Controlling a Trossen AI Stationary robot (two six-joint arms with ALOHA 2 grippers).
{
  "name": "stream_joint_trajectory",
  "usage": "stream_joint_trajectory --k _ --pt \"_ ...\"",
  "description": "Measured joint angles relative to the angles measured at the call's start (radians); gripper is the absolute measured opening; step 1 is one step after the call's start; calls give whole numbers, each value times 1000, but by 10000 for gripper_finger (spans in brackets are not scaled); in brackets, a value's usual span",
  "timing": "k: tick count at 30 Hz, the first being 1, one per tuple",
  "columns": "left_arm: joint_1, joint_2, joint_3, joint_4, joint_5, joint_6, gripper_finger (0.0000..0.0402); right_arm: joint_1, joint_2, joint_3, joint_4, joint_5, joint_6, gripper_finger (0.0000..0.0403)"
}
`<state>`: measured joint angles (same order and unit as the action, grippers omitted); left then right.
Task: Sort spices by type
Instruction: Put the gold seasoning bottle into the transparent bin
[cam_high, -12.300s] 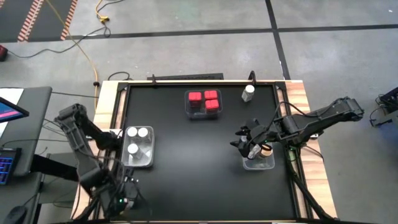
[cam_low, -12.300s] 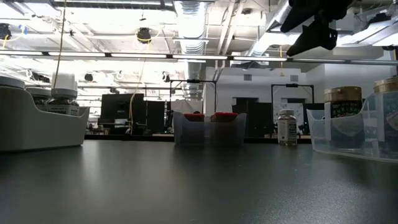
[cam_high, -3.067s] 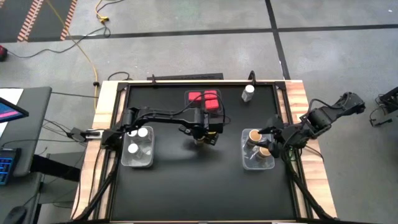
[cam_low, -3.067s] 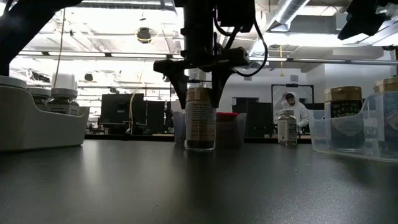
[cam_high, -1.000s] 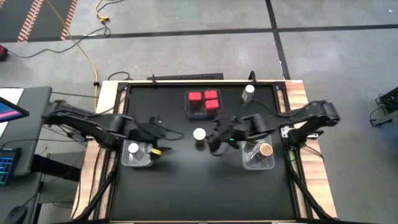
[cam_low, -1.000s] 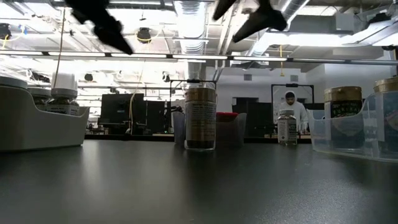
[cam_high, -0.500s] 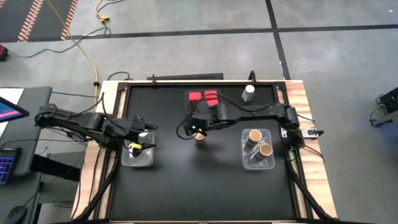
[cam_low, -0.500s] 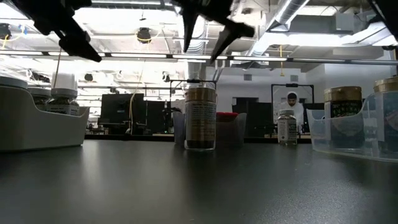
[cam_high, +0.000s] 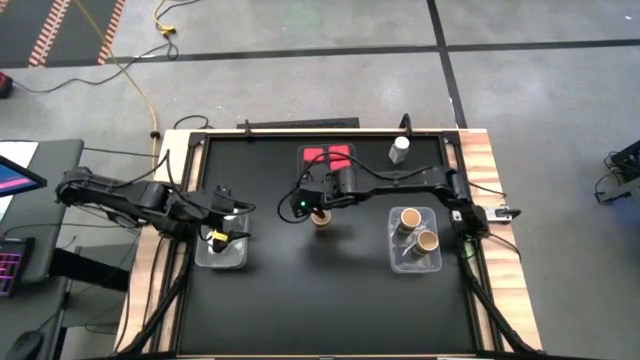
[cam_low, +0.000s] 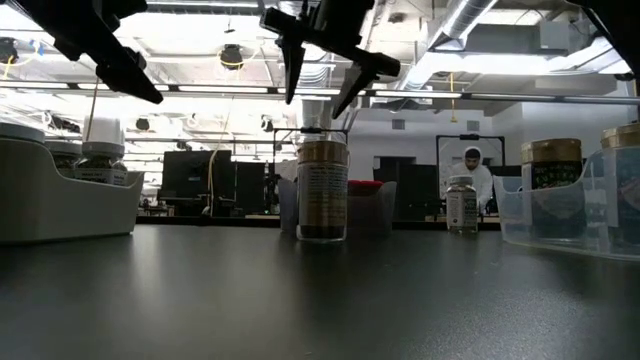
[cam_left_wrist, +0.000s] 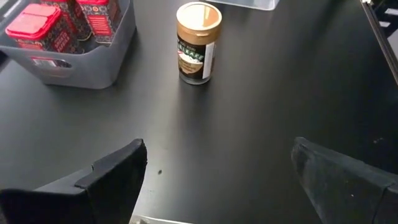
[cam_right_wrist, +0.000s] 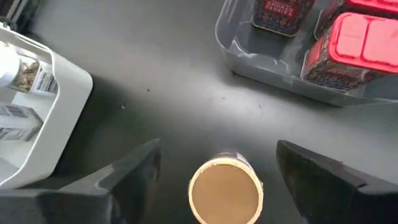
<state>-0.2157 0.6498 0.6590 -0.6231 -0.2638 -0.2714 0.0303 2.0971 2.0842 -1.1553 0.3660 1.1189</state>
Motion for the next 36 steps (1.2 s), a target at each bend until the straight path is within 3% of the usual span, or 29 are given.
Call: stream_joint_trajectory --k 5,11,36 --pt "0 0 0 0 0 29 384 1 1 0 -13 1 5 395" --pt "0 0 0 0 0 32 384 0 2 0 -20 3 169 378" --pt "0 0 0 -2 -7 71 384 20 19 -130 8 -16 194 378"
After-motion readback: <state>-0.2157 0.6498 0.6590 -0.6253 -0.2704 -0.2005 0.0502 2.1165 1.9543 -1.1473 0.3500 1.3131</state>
